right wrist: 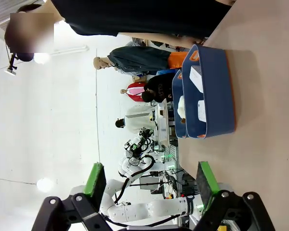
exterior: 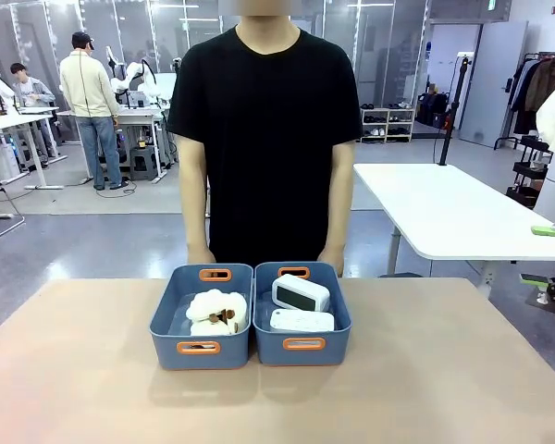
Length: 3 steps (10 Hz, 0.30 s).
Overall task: Sort the digital clocks into the basket.
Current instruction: Pick up the Digital clock from the table and place it into the empty Plastic storage basket.
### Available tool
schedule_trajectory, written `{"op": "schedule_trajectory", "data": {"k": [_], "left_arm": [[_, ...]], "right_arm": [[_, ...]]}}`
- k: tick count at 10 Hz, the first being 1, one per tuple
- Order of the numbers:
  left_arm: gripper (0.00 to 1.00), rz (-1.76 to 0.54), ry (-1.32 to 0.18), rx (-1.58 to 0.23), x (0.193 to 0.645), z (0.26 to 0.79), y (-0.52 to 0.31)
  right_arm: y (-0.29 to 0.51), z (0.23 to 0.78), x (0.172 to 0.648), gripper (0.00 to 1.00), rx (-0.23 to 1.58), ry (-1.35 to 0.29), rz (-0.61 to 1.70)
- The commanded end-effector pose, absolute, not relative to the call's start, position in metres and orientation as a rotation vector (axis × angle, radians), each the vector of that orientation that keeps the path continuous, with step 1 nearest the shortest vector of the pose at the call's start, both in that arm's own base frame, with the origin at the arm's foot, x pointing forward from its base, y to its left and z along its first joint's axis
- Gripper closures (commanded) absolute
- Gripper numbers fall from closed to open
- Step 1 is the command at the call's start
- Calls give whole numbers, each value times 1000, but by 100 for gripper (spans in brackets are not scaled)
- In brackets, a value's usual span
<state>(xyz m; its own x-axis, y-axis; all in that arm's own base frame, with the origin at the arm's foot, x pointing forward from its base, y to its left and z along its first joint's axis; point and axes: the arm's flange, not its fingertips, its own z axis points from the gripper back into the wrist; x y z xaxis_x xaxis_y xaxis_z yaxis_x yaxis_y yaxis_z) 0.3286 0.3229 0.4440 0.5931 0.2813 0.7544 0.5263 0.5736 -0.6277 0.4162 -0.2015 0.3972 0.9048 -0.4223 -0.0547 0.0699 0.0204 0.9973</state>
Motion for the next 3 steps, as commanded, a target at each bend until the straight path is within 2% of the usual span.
{"op": "schedule_trajectory", "data": {"k": [1, 3], "left_arm": [[0, -187, -951, -994, 325, 445, 322], [0, -187, -951, -994, 325, 445, 322]], "right_arm": [[-197, 400, 414, 4, 1497, -277, -418], [-197, 400, 414, 4, 1497, -277, -418]]}}
